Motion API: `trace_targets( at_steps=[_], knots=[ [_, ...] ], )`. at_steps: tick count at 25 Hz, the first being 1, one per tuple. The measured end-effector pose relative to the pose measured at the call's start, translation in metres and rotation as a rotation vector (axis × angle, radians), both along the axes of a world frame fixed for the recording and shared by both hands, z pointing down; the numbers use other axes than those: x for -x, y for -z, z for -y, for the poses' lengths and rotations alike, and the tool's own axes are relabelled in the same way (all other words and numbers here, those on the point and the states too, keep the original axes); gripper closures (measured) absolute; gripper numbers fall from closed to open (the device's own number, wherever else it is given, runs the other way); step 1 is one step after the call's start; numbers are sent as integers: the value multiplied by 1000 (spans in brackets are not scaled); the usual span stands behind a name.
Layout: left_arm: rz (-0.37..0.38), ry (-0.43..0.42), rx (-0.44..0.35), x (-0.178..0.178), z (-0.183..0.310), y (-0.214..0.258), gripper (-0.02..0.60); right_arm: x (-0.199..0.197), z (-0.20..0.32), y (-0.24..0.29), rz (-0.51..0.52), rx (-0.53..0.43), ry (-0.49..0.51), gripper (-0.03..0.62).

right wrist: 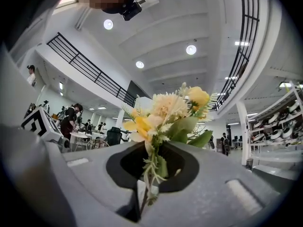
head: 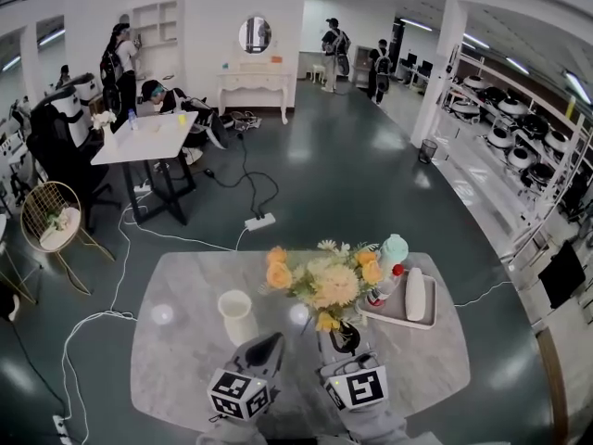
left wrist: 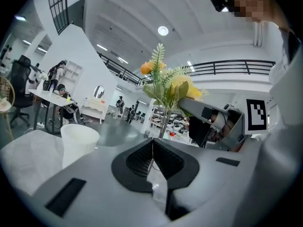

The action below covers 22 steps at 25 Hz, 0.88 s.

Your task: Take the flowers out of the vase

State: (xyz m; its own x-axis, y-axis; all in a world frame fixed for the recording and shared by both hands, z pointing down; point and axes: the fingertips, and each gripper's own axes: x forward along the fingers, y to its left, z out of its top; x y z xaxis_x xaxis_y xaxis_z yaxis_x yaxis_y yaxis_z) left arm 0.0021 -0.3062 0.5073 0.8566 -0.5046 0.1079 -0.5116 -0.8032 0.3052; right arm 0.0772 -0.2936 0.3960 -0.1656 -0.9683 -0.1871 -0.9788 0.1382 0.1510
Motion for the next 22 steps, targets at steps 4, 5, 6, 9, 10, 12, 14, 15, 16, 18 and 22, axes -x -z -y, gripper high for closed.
trace_targets(
  at_steps=[4, 5, 6, 9, 10, 12, 14, 15, 16, 18, 22],
  knots=[
    [11, -7, 20, -3, -2, -8, 578, 0, -1, -20, 10, 50, -4, 556],
    [15, -8, 25, -3, -2, -11, 578, 1, -2, -28, 14, 65, -3, 556],
    [19, -9, 31, -2, -3, -15, 578, 2, -3, -36, 18, 80, -3, 556],
    [30, -6, 46, -2, -4, -26, 578, 3, -5, -60, 26, 125, 1, 556],
    [32, -4, 51, -2, -5, -28, 578, 3, -6, -68, 27, 140, 4, 556],
    [37, -3, 63, -1, -6, -32, 578, 2, -8, -81, 26, 171, 9, 556],
    [45, 0, 80, 0, -6, -38, 578, 1, -9, -93, 28, 203, 13, 556],
    [48, 4, 90, 1, -6, -42, 578, 0, -9, -99, 34, 218, 15, 556],
    [50, 7, 101, 1, -7, -45, 578, -2, -10, -104, 42, 233, 14, 556],
    [56, 11, 121, 1, -10, -51, 578, -4, -12, -114, 64, 261, 13, 556],
    [65, 12, 147, 5, -11, -59, 578, -2, -9, -121, 94, 293, 14, 556]
  ],
)
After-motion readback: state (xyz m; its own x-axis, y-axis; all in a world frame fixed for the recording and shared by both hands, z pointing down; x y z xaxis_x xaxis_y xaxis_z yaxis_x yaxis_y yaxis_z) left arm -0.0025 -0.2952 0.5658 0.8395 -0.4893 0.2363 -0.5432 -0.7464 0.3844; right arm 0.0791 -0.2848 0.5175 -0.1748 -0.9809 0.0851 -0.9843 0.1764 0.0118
